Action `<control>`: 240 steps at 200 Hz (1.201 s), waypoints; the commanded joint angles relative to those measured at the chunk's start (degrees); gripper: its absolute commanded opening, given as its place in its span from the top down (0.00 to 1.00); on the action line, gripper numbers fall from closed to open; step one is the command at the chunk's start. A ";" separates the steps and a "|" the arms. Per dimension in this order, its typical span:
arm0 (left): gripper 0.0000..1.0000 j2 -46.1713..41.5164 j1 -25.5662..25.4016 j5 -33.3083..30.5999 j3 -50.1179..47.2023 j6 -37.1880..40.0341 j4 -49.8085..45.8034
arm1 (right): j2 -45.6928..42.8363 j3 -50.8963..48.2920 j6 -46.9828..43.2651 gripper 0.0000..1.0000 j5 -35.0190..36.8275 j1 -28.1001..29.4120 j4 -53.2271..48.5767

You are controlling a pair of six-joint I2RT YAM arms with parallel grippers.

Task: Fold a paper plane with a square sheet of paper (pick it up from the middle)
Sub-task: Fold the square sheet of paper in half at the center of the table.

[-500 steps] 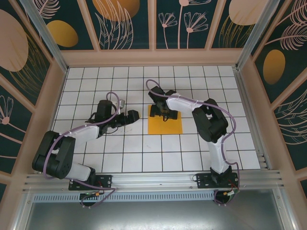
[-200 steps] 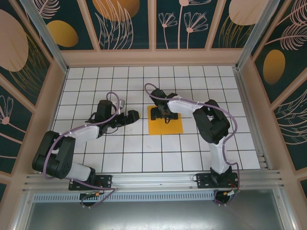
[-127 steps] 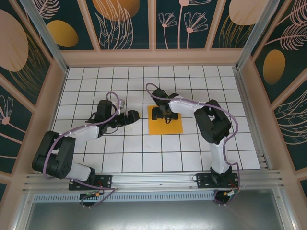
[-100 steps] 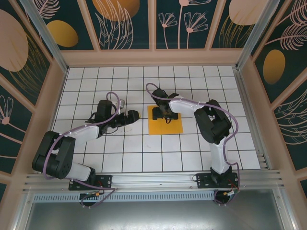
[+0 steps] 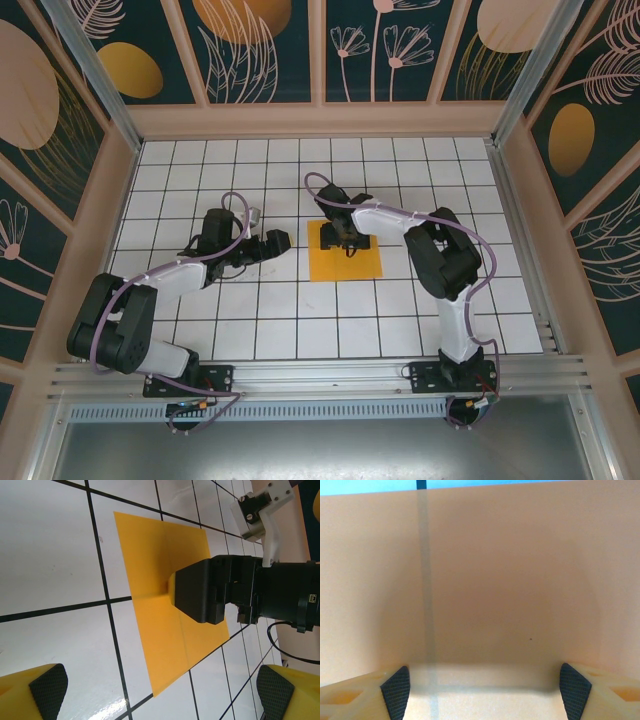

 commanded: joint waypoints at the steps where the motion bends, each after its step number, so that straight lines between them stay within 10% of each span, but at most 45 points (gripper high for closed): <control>1: 0.01 -1.13 -0.15 0.04 0.19 0.80 -0.78 | 4.98 -1.11 1.31 0.23 -3.57 0.48 -3.29; 85: 0.01 -1.57 -0.20 -0.12 0.23 0.74 -1.05 | 4.41 1.50 0.93 0.29 -3.40 0.75 -4.04; 179: 0.01 -4.09 -0.15 -3.34 0.23 -0.06 -2.53 | -3.23 2.19 2.12 0.64 -4.81 0.29 -1.67; 240: 0.01 -7.19 -0.13 -7.47 0.10 -1.24 -3.86 | -16.90 -9.30 6.76 0.66 -30.58 -4.06 20.24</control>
